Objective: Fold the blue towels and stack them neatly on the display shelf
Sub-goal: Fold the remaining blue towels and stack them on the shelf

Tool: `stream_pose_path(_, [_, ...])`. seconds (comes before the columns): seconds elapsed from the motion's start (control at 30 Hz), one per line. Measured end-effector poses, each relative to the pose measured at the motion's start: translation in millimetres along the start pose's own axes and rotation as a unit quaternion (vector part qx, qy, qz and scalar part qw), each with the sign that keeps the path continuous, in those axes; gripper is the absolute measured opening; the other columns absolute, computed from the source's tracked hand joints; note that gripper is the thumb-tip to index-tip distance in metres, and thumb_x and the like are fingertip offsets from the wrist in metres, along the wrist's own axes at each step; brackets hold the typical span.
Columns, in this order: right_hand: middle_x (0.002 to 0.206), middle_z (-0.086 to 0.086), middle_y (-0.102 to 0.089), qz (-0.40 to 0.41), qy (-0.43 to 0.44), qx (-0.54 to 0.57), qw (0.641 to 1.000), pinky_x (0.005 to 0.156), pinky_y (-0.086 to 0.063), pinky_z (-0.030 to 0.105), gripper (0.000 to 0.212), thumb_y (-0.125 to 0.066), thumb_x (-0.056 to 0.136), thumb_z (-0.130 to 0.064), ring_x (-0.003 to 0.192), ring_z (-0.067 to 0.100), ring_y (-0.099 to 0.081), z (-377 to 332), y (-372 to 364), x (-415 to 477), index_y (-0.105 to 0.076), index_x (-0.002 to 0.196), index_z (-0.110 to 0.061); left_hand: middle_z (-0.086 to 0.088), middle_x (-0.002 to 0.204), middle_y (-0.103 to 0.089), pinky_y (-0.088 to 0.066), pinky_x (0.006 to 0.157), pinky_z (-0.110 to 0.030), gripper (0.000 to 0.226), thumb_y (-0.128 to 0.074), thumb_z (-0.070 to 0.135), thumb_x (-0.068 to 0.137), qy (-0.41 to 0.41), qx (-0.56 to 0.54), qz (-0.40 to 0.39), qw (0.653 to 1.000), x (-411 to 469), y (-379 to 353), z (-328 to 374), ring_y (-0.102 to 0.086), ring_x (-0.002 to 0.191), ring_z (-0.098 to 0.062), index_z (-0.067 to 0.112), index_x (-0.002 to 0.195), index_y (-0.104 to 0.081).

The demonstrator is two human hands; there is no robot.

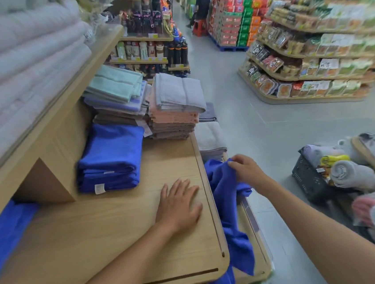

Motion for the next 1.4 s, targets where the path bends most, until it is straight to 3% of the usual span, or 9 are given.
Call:
stream_pose_path(0.23, [0.090,0.013,-0.053,0.040,0.048,0.074,0.995,0.069,-0.050,0.039,0.013,-0.053,0.104,-0.017,0.083,0.026,-0.053,-100,20,-45,-0.056,0.092,-0.013,0.018,0.153,-0.040,-0.011,0.123,-0.054,0.065,-0.039,0.083,0.083,-0.070,-0.106,-0.007,0.992,-10,14,8,-0.024,0.150,-0.010,0.044,0.133,-0.054])
stream_pose_path(0.43, [0.091,0.012,-0.058,0.042,0.117,0.273,0.954,0.074,-0.045,0.041,0.013,-0.051,0.105,-0.013,0.079,0.029,-0.058,-197,31,-96,-0.060,0.095,-0.012,0.028,0.128,-0.051,-0.043,0.098,-0.022,0.072,-0.065,0.082,0.068,-0.085,-0.313,0.072,0.943,-37,56,61,-0.047,0.116,0.005,0.047,0.129,-0.048])
stream_pose_path(0.57, [0.096,0.010,-0.062,0.059,0.160,0.260,0.950,0.077,-0.051,0.041,0.010,-0.052,0.104,-0.016,0.082,0.026,-0.062,-249,44,-111,-0.058,0.097,-0.014,0.015,0.083,-0.066,-0.050,0.069,-0.030,0.008,-0.059,0.035,0.088,-0.003,-0.588,0.108,0.802,-30,99,60,-0.060,0.075,-0.005,0.028,0.088,-0.061])
stream_pose_path(0.67, [0.093,0.005,-0.062,0.106,0.151,0.173,0.967,0.075,-0.049,0.036,0.014,-0.053,0.100,-0.019,0.083,0.022,-0.060,-272,59,-106,-0.058,0.087,-0.020,0.011,0.073,-0.061,-0.048,0.063,-0.022,0.008,-0.053,0.027,0.086,0.052,-0.649,0.212,0.729,-30,144,17,-0.054,0.067,-0.006,0.025,0.081,-0.059])
stream_pose_path(0.9, [0.090,0.007,-0.054,0.025,0.135,0.201,0.970,0.069,-0.036,0.033,0.020,-0.042,0.092,-0.022,0.077,0.022,-0.051,-339,43,-95,-0.060,0.098,-0.016,0.017,0.071,-0.053,-0.038,0.067,-0.020,0.017,-0.051,0.025,0.101,0.010,-0.480,0.443,0.757,-75,317,-34,-0.048,0.066,0.003,0.026,0.084,-0.049])
stream_pose_path(1.1, [0.104,0.006,-0.065,-0.110,0.278,0.387,0.872,0.088,-0.052,0.036,0.038,-0.043,0.077,-0.024,0.099,0.022,-0.061,-393,72,-129,-0.071,0.101,-0.014,0.006,0.073,-0.045,-0.037,0.059,-0.024,0.012,-0.051,0.032,0.100,-0.086,-0.265,0.570,0.773,-168,393,13,-0.043,0.062,-0.004,0.030,0.090,-0.044])
stream_pose_path(1.23, [0.078,-0.003,-0.072,-0.062,0.174,0.304,0.935,0.062,-0.055,0.022,0.028,-0.041,0.091,-0.019,0.072,0.017,-0.067,-292,63,-96,-0.068,0.094,-0.016,0.008,0.074,-0.058,-0.044,0.063,-0.026,0.010,-0.052,0.041,0.096,-0.085,-0.181,0.469,0.861,-191,347,27,-0.054,0.065,-0.011,0.031,0.097,-0.054])
stream_pose_path(1.33, [0.056,0.003,-0.052,-0.017,0.056,0.191,0.980,0.041,-0.036,0.019,0.018,-0.050,0.092,-0.010,0.050,0.015,-0.047,-177,38,-73,-0.057,0.076,-0.013,0.013,0.072,-0.061,-0.047,0.065,-0.032,0.016,-0.051,0.053,0.090,-0.033,-0.155,0.268,0.950,-182,260,24,-0.055,0.067,-0.005,0.037,0.093,-0.054])
stream_pose_path(1.4, [0.064,0.013,-0.040,-0.028,0.017,0.054,0.998,0.050,-0.031,0.026,0.016,-0.053,0.090,-0.004,0.054,0.019,-0.037,-103,17,-67,-0.055,0.076,-0.009,0.021,0.077,-0.064,-0.053,0.073,-0.034,0.016,-0.051,0.059,0.089,-0.009,-0.179,0.093,0.979,-180,185,20,-0.059,0.072,-0.002,0.045,0.088,-0.057])
Point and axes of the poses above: each hand's wrist, its own x-axis towards the middle knuckle, its own y-axis out of the back of the hand, z = x × y, the point moved 7 cm from there along x, towards the middle knuckle
